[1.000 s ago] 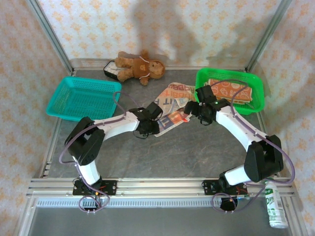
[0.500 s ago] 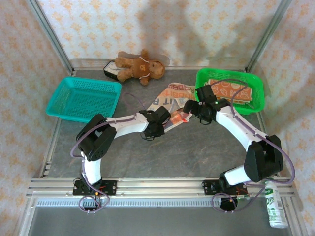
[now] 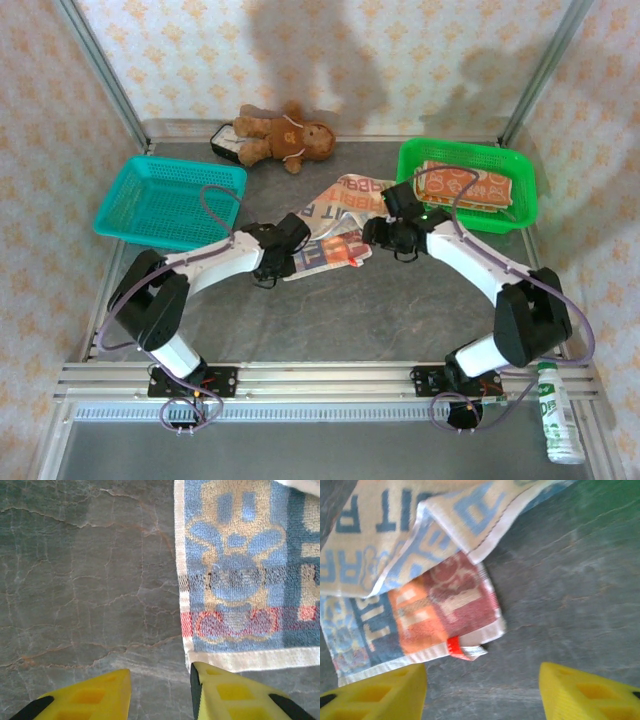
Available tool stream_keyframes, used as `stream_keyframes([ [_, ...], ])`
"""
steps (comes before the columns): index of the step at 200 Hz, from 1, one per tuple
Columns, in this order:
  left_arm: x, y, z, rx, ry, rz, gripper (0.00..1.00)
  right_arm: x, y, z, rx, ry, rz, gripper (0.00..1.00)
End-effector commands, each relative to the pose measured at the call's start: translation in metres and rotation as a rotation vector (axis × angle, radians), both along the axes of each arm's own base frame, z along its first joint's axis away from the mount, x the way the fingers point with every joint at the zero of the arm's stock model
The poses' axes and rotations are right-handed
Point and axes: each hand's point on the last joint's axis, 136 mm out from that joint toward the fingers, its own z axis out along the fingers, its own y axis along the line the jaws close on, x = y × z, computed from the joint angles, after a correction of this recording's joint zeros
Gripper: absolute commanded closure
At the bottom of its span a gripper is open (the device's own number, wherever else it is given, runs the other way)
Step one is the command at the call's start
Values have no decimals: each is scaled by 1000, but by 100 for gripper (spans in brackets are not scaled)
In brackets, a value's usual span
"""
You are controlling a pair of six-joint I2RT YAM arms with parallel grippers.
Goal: Fold and stack the towels
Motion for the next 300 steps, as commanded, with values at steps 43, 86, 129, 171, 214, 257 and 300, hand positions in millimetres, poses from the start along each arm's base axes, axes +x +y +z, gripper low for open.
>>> stream_keyframes([
  [43,-2,-15,-24,-81,16,-2,62,10,11,-44,-70,53,27,62],
  [86,6,-27,-29,-119,12,-11,62,14,9,-68,-121,102,35,63],
  [129,8,-31,-37,-116,27,-20,63,19,3,-74,-156,101,21,63],
  [171,10,-30,-43,-94,44,-30,67,24,8,-81,-152,113,33,63],
  [214,10,-28,-46,-78,52,-35,71,24,11,-94,-149,138,40,65],
  [257,11,-28,-47,-73,51,-39,84,21,13,-96,-124,137,40,87],
  [300,16,-26,-29,-61,12,-46,100,15,13,-73,-86,105,28,100],
])
